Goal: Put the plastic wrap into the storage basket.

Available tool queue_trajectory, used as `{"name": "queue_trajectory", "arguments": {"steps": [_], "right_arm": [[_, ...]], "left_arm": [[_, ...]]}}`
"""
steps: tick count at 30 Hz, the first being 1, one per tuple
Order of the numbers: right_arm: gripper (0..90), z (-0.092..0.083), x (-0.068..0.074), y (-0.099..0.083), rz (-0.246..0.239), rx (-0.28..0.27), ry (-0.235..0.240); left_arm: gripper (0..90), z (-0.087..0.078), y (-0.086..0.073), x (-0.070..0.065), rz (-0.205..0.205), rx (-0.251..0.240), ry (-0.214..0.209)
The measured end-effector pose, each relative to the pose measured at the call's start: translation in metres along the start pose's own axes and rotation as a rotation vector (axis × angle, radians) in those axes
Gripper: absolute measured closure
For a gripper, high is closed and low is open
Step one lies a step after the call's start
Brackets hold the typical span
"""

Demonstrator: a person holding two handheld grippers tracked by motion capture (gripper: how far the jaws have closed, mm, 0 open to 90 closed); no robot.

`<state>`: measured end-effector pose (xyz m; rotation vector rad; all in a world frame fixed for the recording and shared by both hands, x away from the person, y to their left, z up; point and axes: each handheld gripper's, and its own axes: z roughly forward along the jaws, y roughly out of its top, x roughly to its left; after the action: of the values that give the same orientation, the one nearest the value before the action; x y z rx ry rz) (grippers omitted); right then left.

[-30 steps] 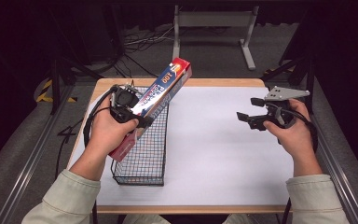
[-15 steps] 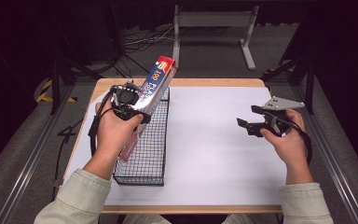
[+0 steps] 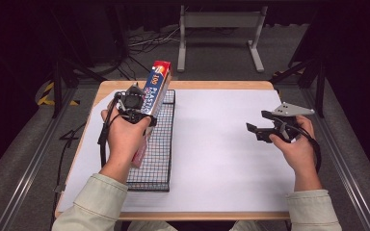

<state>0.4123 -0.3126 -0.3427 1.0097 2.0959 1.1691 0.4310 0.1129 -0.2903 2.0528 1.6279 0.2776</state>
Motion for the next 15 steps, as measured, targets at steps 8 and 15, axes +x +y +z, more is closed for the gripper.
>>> {"name": "queue_trajectory", "arguments": {"steps": [8,15], "right_arm": [[23.7,0.005,0.002,-0.002,-0.016,0.013,-0.007],[23.5,0.006,0.003,-0.003,-0.015,0.012,-0.004]], "left_arm": [[39.6,0.010,-0.003,0.000,-0.030,-0.007,0.003],[39.7,0.017,-0.007,-0.003,-0.050,-0.032,0.024]]}}
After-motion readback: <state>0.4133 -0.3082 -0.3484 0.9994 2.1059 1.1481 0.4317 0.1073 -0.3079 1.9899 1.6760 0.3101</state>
